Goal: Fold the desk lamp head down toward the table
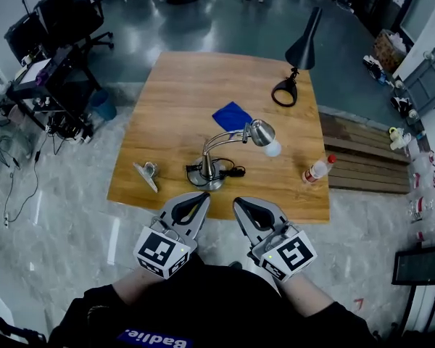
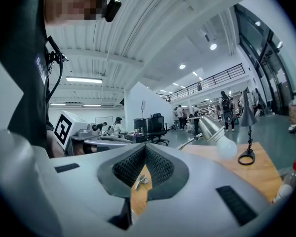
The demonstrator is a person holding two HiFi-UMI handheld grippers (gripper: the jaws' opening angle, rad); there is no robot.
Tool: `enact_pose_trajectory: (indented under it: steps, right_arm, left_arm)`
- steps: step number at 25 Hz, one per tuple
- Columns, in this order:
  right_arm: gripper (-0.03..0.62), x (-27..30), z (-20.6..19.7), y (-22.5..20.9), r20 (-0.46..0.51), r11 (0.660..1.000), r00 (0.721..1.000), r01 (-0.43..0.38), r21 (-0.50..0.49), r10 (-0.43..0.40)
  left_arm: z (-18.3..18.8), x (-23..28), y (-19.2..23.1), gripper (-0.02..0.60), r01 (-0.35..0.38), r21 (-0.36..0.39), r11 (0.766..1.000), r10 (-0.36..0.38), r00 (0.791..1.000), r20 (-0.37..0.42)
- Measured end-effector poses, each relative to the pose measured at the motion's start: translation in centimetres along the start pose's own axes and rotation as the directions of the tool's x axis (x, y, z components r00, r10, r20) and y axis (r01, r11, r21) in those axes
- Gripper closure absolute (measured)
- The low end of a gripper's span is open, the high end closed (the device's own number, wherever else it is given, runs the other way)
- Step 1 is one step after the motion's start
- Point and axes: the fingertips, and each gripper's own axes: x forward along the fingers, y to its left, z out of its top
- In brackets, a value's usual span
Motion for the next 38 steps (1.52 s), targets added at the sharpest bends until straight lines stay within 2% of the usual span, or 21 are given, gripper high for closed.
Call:
enact_pose_trajectory:
  steps: [9,16,23,27,32,38]
  right_arm:
    - [0.588,6.4,0.7,-1.8,-0.035,0.994,0.993,0.108,-0.03,-0.109]
    - [0.588,9.5,1.6,-3.7,-0.026,0.982,0.984,0.175,-0.068,-0.177]
    - [0.588,10.1,1.7,-5.0,-0.068,0.983,0.986,0.147,-0.111,-0.155]
    - [0.588,10.7,2.5,-5.2,-0.067,0.975,0.989,0.119,-0.19,-0.134]
    - [0.553,11.1,2.3,-5.8,-0.116,0.962,0.983,0.113,-0.25,-0.146]
    - [0.517,11.4,2.0,-6.3,-0.173,0.941,0.966,0.129,-0.313,-0.19]
  left_arm:
    - [0.6,2.1,6.5,0.572,0.12,0.043,0.992,-0.12,0.993,-0.001]
    - [0.2,3.7,8.9,0.572,0.204,0.063,0.977,-0.204,0.979,-0.008]
    - [-0.4,5.4,9.5,0.572,0.191,0.05,0.98,-0.189,0.981,-0.031]
    - [-1.0,5.9,10.3,0.572,0.175,0.052,0.983,-0.173,0.984,-0.051]
    - [-2.8,6.5,11.0,0.569,0.166,0.041,0.985,-0.163,0.983,-0.079]
    - [-4.9,7.0,11.6,0.516,0.174,0.034,0.984,-0.168,0.978,-0.121]
